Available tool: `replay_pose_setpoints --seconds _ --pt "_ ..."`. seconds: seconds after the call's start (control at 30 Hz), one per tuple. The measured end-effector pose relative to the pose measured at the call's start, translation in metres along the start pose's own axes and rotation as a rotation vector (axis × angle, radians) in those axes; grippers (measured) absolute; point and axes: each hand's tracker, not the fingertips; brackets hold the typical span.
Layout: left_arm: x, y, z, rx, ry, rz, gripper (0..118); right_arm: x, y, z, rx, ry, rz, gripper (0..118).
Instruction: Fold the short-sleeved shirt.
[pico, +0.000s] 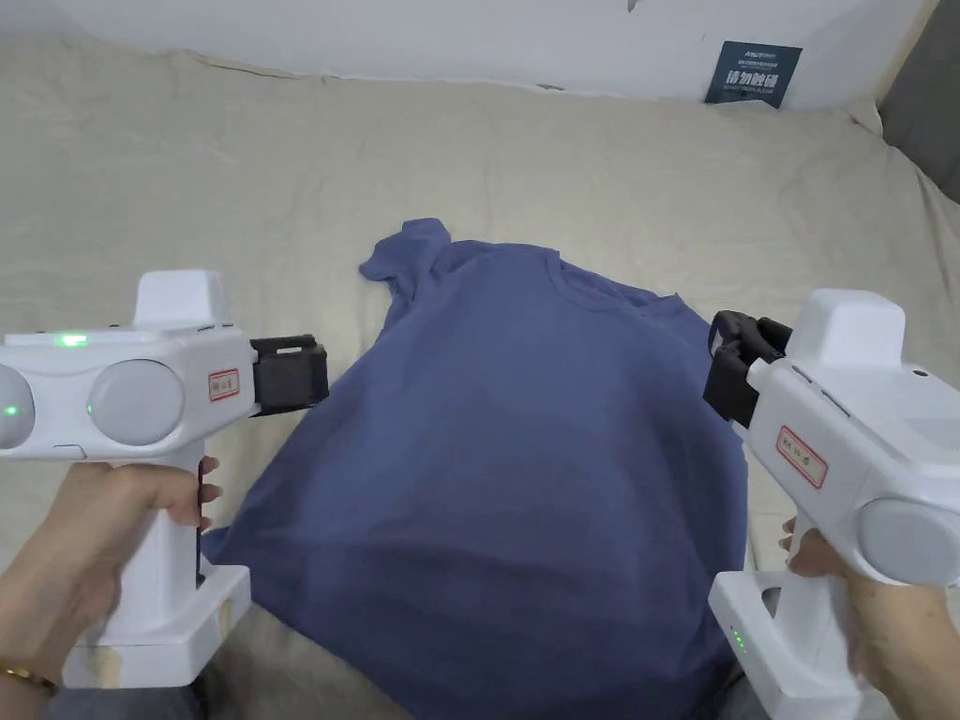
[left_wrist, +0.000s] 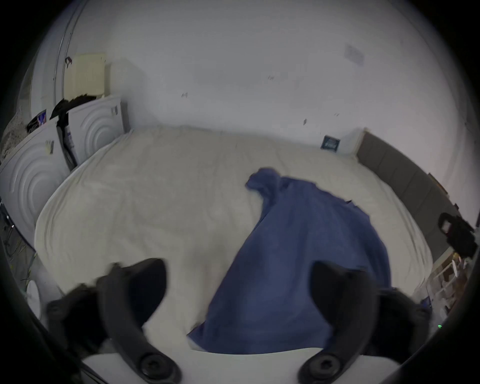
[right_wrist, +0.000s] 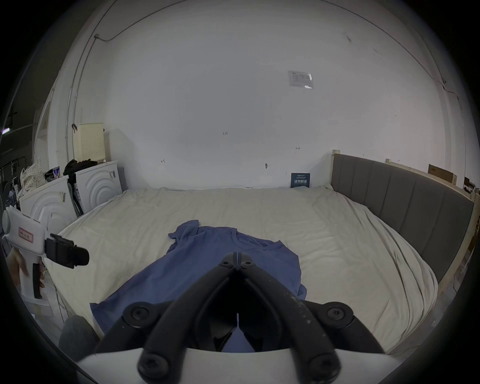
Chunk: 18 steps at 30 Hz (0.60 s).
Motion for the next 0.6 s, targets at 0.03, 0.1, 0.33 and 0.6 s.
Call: replay_pose_setpoints --seconds 0.03,0.1,0.33,0.6 --pt "-0.003 -0.006 -0.005 -0.022 0.041 0.006 118 0.0 -0.001 -0.001 -0.008 0.005 0.0 1" --pt "-0.011 -0.02 -0.015 -0.064 0.077 -0.013 118 0.0 -0.005 -0.004 -0.024 0.005 0.007 1" --pt "-0.029 -0.073 -0.056 -0.349 0.138 0.024 118 0.003 -0.016 -0.013 -0.083 0.004 0.003 1" --pt "-0.034 -0.09 -0.074 -0.418 0.167 0.061 78 0.007 -0.021 -0.017 -0.111 -0.009 0.0 1"
